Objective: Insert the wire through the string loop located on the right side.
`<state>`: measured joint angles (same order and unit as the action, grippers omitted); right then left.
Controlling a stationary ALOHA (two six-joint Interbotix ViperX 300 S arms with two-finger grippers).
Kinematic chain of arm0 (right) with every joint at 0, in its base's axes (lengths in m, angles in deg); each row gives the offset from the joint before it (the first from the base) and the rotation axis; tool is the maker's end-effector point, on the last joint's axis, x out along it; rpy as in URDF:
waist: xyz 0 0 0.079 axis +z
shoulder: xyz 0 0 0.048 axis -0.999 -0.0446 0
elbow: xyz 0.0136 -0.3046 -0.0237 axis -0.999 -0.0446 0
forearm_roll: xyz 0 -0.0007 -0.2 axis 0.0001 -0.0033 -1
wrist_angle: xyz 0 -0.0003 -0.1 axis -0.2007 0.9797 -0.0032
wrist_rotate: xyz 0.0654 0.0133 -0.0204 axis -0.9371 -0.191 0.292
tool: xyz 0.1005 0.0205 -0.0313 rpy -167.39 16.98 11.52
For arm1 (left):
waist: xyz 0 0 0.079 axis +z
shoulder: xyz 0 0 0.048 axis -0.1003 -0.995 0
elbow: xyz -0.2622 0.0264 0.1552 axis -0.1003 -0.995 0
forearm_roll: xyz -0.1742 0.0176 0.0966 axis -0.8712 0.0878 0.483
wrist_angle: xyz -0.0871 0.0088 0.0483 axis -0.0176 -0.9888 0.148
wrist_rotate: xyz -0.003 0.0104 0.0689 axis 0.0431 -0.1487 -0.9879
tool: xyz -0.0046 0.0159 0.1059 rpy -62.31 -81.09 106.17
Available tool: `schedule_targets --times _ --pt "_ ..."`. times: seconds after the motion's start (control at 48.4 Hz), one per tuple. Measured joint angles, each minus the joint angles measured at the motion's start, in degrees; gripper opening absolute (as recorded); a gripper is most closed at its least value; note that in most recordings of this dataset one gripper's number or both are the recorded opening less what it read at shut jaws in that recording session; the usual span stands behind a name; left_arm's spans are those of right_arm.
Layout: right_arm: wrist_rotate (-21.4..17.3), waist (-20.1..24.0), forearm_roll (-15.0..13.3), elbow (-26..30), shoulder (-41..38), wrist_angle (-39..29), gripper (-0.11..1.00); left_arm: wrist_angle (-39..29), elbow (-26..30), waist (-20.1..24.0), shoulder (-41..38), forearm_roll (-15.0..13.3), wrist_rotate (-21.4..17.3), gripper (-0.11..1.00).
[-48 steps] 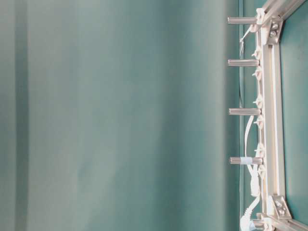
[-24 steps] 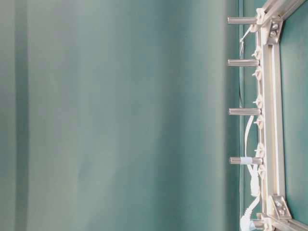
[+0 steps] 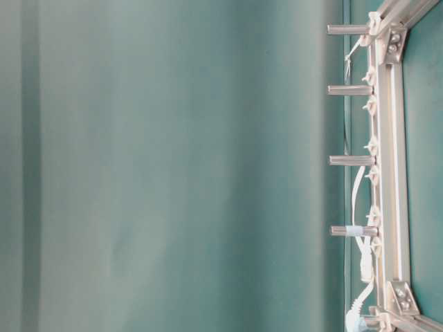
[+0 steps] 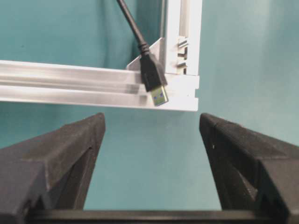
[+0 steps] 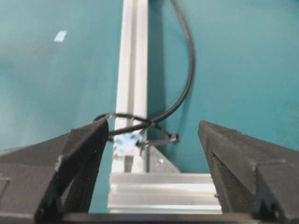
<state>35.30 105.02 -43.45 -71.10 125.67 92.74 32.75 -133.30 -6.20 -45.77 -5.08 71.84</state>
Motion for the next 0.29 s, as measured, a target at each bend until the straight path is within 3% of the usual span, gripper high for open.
schedule_targets --times 0.289 --pt "0.00 -1.32 0.00 -0.53 0.88 -1.41 0.84 1.32 -3.08 0.62 6.86 0.00 0.00 0.63"
